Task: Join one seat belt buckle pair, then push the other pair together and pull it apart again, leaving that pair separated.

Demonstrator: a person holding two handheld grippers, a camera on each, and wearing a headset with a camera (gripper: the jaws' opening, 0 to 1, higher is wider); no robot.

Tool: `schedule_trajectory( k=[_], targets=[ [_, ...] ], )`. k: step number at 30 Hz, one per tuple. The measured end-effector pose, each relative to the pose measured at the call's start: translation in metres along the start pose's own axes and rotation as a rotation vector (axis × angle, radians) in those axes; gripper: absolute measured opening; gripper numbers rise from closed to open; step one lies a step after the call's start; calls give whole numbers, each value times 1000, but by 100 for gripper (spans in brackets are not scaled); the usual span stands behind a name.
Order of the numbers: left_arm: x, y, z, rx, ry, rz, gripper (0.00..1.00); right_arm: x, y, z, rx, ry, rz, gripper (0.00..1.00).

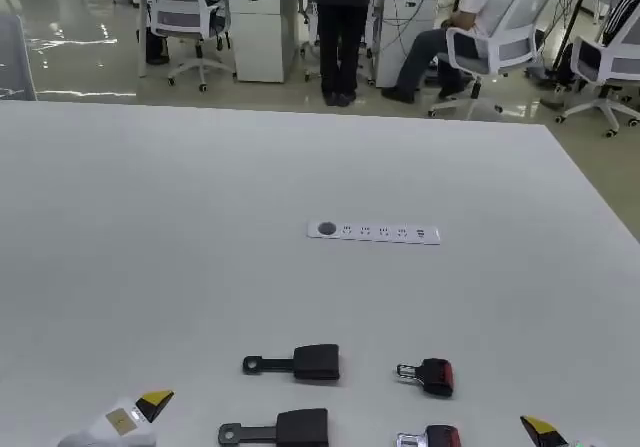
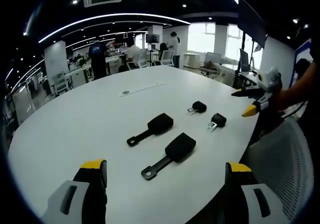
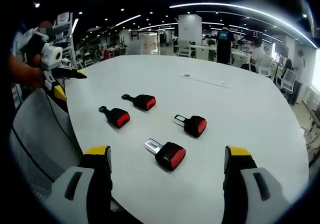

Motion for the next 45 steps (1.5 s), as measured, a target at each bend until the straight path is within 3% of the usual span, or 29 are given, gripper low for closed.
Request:
schedule_trajectory(
  k=[22,45],
  targets=[
    [-1,-7,2,-11,2,-17,100,0,-4,6,2,-7,-9,92],
    [1,-21,0,-25,0,-44,100,-3,-21,11,25,-11,-29,92]
  ],
)
Point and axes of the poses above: the centre of the closed fingertips' face, and the gripper's own axes: y roughly backward along the fingers, z roughly to its right, x roughly out of its top, the point moved 2 cm from there along y, roughly backward along the fingers, and after that the axes turned 10 degrees about x, right-handed, at the moved point
